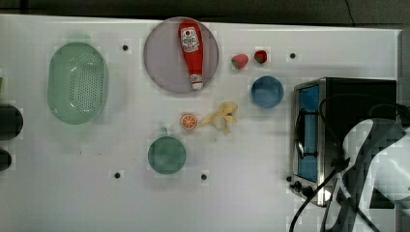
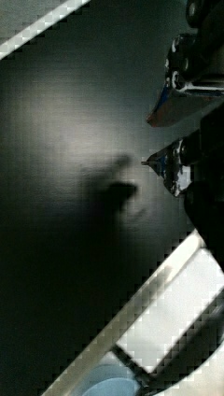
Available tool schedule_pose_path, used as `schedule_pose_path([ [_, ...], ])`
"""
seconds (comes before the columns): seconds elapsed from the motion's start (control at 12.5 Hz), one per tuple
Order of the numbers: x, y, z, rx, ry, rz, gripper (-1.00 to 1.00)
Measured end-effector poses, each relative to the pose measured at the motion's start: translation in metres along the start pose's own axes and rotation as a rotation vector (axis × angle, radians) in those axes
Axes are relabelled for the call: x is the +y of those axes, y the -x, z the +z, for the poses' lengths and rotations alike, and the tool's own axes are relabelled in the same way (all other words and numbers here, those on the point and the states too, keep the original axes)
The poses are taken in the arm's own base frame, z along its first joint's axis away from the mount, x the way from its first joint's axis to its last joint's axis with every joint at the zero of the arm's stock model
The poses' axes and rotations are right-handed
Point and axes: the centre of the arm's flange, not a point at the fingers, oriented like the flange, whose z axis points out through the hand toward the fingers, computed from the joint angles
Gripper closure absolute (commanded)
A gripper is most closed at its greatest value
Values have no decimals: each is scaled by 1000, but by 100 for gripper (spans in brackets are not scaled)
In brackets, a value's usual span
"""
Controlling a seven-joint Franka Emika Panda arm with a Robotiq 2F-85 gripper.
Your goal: Pick banana from table and place on oven.
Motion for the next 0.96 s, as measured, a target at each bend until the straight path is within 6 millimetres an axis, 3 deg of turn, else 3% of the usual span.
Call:
schedule_pose_path([
  [0.24, 2, -6, -10, 51, -2, -44, -38],
  [0.48, -17, -7, -32, 108, -48, -84, -99],
  [0.72, -26, -7, -49, 120, -12, -144, -100],
  [0.96, -33, 7, -90, 83, 20, -192, -100],
])
